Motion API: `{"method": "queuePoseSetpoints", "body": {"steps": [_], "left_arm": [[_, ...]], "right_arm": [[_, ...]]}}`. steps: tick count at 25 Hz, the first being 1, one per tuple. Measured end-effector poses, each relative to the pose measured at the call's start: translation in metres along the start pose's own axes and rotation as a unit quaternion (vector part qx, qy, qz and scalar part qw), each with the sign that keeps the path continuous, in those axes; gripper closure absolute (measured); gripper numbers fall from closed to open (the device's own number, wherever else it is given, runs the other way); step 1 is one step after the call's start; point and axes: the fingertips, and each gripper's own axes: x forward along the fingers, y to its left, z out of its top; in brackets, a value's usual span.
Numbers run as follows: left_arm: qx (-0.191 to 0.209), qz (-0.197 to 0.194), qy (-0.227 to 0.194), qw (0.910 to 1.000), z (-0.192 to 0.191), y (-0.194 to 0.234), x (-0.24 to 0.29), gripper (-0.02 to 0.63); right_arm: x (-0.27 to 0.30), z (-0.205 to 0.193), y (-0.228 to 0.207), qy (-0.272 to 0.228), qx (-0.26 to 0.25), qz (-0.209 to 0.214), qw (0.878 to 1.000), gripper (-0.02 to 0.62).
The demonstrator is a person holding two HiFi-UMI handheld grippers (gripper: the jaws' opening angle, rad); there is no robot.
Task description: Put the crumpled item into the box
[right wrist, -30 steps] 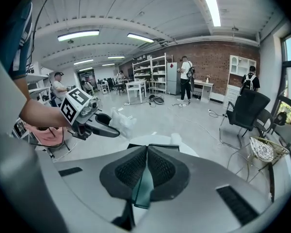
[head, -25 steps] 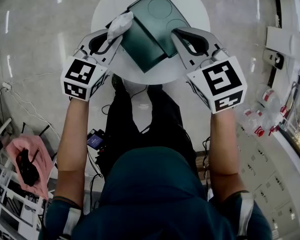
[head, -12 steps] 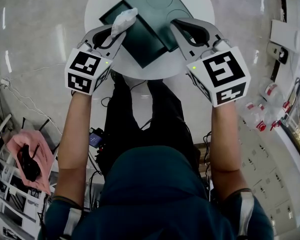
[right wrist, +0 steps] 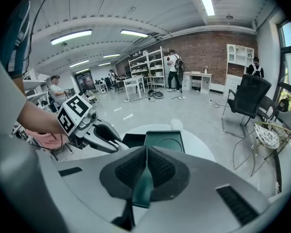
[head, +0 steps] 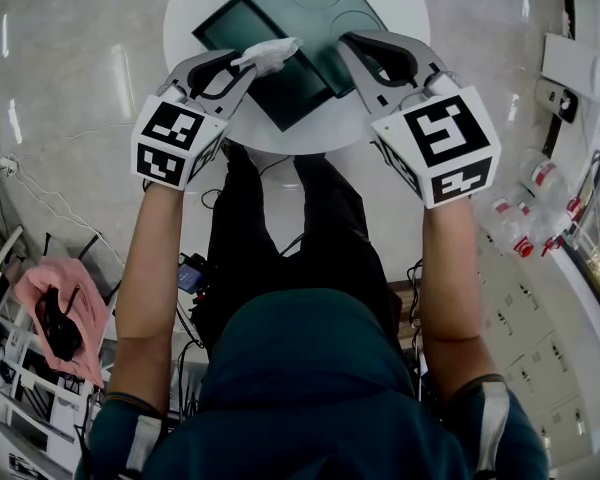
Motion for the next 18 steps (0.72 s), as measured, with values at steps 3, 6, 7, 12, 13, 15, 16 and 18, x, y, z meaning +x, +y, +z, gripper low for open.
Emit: {"method": "queuePoseSetpoints", "body": {"steps": [3,6,7,12,13,15,16,18], "left_arm": [[0.002,-0.007,0.0,1.0,0.001,-0.007,0.003,0.483],[0.009,-0.005,-0.003,0.9999,0.004,-0.011,0.002,0.483],[0.014,-0.003,-0.005,0.9999,0.004,-0.01,0.0,0.483],[0.033,0.011,-0.015,0.9993,0.012,-0.002,-0.021,0.483],[0.036,0.014,-0.017,0.9991,0.015,-0.002,-0.024,0.483],[0.04,0.017,-0.023,0.9988,0.022,-0.002,-0.032,0.485],[0.041,0.019,-0.027,0.9986,0.026,-0.002,-0.037,0.485],[0.042,0.02,-0.035,0.9983,0.034,-0.003,-0.049,0.485]], "right_arm": [[-0.002,-0.002,-0.001,-0.001,0.001,-0.001,1.0,0.555],[-0.004,-0.002,-0.001,-0.002,0.0,-0.003,1.0,0.557],[-0.004,-0.001,0.001,-0.001,-0.001,-0.003,1.0,0.557],[-0.011,0.011,0.013,-0.006,-0.008,-0.008,1.0,0.557],[-0.013,0.013,0.014,-0.007,-0.008,-0.008,1.0,0.557],[-0.019,0.017,0.016,-0.01,-0.009,-0.01,1.0,0.557],[-0.021,0.02,0.018,-0.011,-0.011,-0.011,1.0,0.557],[-0.027,0.028,0.023,-0.014,-0.015,-0.014,1.0,0.557]]}}
